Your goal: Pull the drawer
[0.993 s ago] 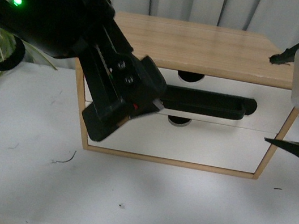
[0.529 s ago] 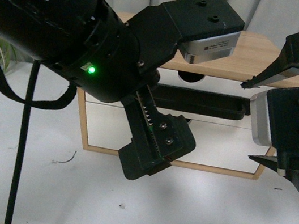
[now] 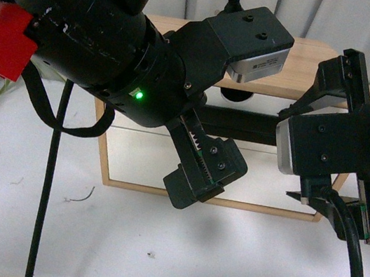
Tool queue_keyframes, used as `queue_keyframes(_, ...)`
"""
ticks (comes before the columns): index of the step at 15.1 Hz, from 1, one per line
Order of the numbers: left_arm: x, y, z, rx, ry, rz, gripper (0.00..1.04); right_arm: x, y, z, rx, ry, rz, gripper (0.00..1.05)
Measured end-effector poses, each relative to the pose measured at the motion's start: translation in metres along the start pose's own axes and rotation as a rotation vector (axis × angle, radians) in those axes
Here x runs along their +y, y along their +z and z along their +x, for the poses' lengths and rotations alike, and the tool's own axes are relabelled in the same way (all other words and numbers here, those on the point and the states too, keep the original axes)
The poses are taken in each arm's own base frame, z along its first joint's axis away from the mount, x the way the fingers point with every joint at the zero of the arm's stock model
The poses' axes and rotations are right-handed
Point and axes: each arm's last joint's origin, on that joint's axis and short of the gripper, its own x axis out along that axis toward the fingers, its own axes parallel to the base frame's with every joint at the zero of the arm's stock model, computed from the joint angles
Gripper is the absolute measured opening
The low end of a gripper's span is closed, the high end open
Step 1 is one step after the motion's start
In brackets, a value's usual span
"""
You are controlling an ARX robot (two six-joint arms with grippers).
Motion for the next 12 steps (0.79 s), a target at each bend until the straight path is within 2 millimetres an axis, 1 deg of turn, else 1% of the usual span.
queue_keyframes(3, 0.001, -0.007, 0.009, 0.012, -0.002, -0.027, 0.98, 0.003, -0.002, 0.009, -0.002, 0.016, 0.005, 0.98)
queue_keyframes(4, 0.001, -0.009, 0.014, 0.010, -0.004, -0.030, 0.98, 0.005, -0.004, 0.015, -0.002, 0.018, 0.006, 0.98)
queue_keyframes(6, -0.005, -0.008, 0.030, 0.001, 0.002, -0.016, 0.98, 0.012, -0.008, 0.027, -0.009, 0.018, 0.005, 0.98)
queue_keyframes(7, -0.008, -0.008, 0.033, 0.001, 0.001, -0.010, 0.98, 0.014, -0.007, 0.029, -0.010, 0.023, 0.005, 0.98)
queue_keyframes(10, -0.013, -0.006, 0.035, -0.003, -0.008, 0.005, 0.98, 0.021, -0.007, 0.029, -0.009, 0.026, 0.022, 0.98)
queue_keyframes(12, -0.018, -0.007, 0.034, -0.007, -0.023, 0.013, 0.98, 0.025, -0.005, 0.025, -0.005, 0.036, 0.038, 0.98)
